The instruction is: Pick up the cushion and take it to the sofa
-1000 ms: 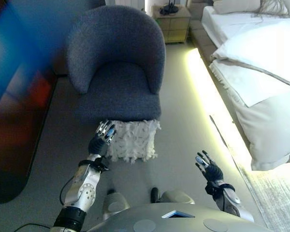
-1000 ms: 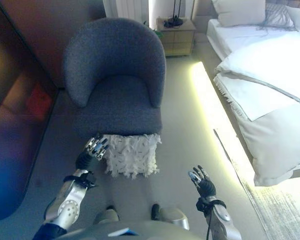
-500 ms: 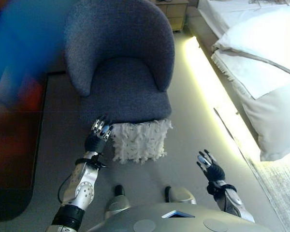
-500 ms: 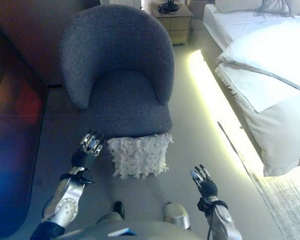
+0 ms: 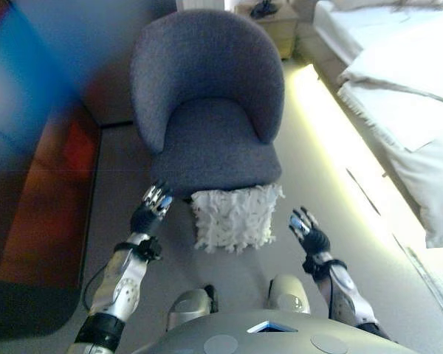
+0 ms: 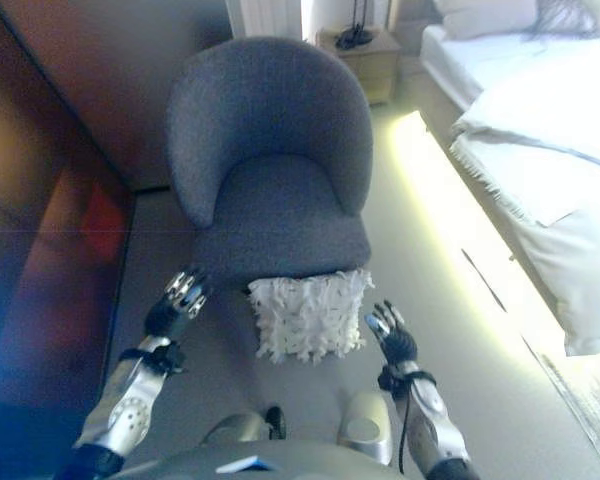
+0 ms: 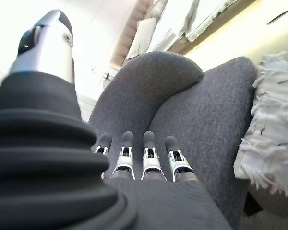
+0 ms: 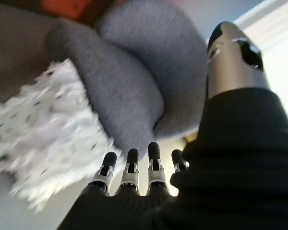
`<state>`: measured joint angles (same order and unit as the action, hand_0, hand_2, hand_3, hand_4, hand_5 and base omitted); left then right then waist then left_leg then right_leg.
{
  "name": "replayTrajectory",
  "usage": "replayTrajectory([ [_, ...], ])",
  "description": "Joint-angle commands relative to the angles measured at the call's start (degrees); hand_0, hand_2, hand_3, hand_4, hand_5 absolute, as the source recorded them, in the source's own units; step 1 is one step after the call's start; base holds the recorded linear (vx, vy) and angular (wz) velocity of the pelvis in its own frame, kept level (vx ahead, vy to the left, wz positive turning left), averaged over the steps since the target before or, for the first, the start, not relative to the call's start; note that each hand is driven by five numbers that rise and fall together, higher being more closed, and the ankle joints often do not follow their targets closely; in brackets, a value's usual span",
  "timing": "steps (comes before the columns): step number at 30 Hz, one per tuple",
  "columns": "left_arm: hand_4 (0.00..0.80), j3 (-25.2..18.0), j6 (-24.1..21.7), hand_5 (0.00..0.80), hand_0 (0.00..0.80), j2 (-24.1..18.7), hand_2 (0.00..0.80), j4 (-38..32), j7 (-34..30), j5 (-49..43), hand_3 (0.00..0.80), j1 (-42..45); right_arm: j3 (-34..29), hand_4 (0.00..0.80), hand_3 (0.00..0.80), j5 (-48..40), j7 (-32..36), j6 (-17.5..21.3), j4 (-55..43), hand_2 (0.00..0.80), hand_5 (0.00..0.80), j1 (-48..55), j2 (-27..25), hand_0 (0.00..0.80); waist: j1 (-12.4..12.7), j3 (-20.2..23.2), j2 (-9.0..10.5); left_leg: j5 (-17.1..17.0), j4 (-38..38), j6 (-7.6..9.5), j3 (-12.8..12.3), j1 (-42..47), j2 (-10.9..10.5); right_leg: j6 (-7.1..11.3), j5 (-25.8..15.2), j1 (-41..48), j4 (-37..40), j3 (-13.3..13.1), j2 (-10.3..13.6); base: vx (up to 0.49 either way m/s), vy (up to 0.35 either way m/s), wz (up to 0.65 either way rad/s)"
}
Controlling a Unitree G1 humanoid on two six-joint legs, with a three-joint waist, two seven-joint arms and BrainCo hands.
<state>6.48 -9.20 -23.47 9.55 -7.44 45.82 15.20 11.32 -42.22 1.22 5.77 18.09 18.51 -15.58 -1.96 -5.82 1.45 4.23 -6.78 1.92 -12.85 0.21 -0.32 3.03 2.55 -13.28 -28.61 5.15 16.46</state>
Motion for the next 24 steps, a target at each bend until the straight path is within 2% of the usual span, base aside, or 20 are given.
replayTrajectory([
  [1,0.000,-1.72,-2.91,0.000,0.000,-2.49,0.000,-5.95,-0.03,1.41,0.000,-0.04,-1.24,0.000,0.000,-0.31,2.57,0.90,-3.74,0.000,0.000,0.07,-0.15,0.000,-0.74,-0.67,1.90,0.74,2.24,0.76,4.44,0.20,-1.12,5.45,-14.47,2.36,18.89,-1.02,-0.04,0.282,-0.175,-0.58],
  [3,0.000,-1.02,-3.35,0.000,0.000,-2.62,0.000,-5.70,-0.98,1.46,0.000,-0.34,-1.01,0.000,0.000,-1.46,2.45,1.40,-3.05,0.000,0.000,-0.24,-0.49,0.000,-1.27,-0.76,3.08,2.56,1.62,0.51,4.71,0.64,-1.46,7.13,-16.92,1.96,28.08,-2.26,-0.72,0.303,-0.151,-0.53],
  [6,0.000,-0.96,-2.73,0.000,0.000,-2.36,0.000,-5.93,-2.18,1.20,0.000,0.81,-0.98,0.000,0.000,-2.26,2.61,1.03,-1.48,0.000,0.000,-0.80,-0.60,0.000,-1.30,-0.70,3.98,4.13,1.48,0.62,5.30,2.85,-1.48,8.21,-19.20,1.68,32.39,-1.48,-1.66,0.382,-0.134,-0.09],
  [10,0.000,-1.46,-1.68,0.000,0.000,-1.58,0.000,-6.15,-2.16,0.10,0.000,2.41,-1.15,0.000,0.000,-1.79,3.34,-0.54,-1.03,0.000,0.000,-0.75,-0.23,0.000,-1.30,-0.24,4.93,6.33,0.49,0.99,5.89,5.43,-1.37,8.14,-19.34,1.62,31.86,-0.42,-1.84,0.402,-0.149,0.36],
  [13,0.000,-1.82,-2.06,0.000,0.000,-0.62,0.000,-5.74,-2.27,-0.20,0.000,3.59,-1.61,0.000,0.000,-1.14,4.31,-1.10,-0.15,0.000,0.000,-0.75,-0.25,0.000,-1.16,0.28,5.07,8.01,-0.89,1.01,6.16,6.80,-0.69,7.85,-17.70,2.38,30.19,0.14,-1.62,0.412,-0.201,0.21],
  [15,0.000,-1.78,-2.65,0.000,0.000,-0.10,0.000,-5.51,-1.57,0.73,0.000,4.27,-0.79,0.000,0.000,-0.70,3.58,-1.74,-0.76,0.000,0.000,-1.30,-0.68,0.000,-1.38,0.85,4.91,8.62,-2.18,0.17,5.40,8.44,1.27,7.27,-15.64,2.33,26.50,0.45,-2.43,0.425,-0.266,0.02],
  [17,0.000,-2.11,-1.98,0.000,0.000,0.12,0.000,-5.23,-1.65,1.72,0.000,3.97,0.09,0.000,0.000,-0.25,2.55,-1.98,-1.82,0.000,0.000,-1.78,-1.11,0.000,-2.08,1.31,4.27,5.69,-3.21,-1.18,4.72,9.75,3.97,6.26,-13.17,2.17,23.27,-0.39,-4.12,0.363,-0.246,0.01],
  [18,0.000,-2.16,-1.78,0.000,0.000,0.06,0.000,-5.17,-1.53,2.01,0.000,3.61,0.47,0.000,0.000,-0.56,2.34,-2.46,-2.66,0.000,0.000,-1.93,-1.57,0.000,-2.50,1.68,3.92,2.49,-4.47,-2.37,4.49,9.76,5.62,5.58,-11.81,2.52,22.79,-0.65,-5.40,0.315,-0.254,0.08],
  [20,0.000,-2.04,-1.63,0.000,0.000,0.43,0.000,-5.85,-1.38,2.31,0.000,2.51,0.62,0.000,0.000,-0.25,2.52,-3.01,-3.18,0.000,0.000,-1.94,-2.61,0.000,-2.87,2.11,3.68,-4.20,-9.93,-4.45,4.41,7.59,8.35,3.09,-9.85,4.30,22.99,-0.58,-7.67,0.298,-0.279,0.18],
  [21,0.000,-1.65,-1.43,0.000,0.000,0.85,0.000,-6.53,-0.83,2.55,0.000,1.97,0.38,0.000,0.000,0.31,3.10,-2.92,-2.66,0.000,0.000,-2.21,-3.25,0.000,-3.04,2.10,3.86,-6.53,-14.95,-5.21,3.48,5.56,9.72,1.69,-9.09,5.45,23.22,-0.24,-8.28,0.270,-0.273,0.18],
  [24,0.000,-0.22,-0.83,0.000,0.000,2.05,0.000,-6.30,0.73,3.06,0.000,0.33,0.07,0.000,0.000,1.30,3.95,-2.08,-1.33,0.000,0.000,-2.69,-4.56,0.000,-3.64,1.57,4.02,-9.40,-26.22,-6.36,2.17,0.06,12.54,-1.37,-7.02,8.03,23.03,-0.05,-9.99,0.213,-0.220,0.15],
])
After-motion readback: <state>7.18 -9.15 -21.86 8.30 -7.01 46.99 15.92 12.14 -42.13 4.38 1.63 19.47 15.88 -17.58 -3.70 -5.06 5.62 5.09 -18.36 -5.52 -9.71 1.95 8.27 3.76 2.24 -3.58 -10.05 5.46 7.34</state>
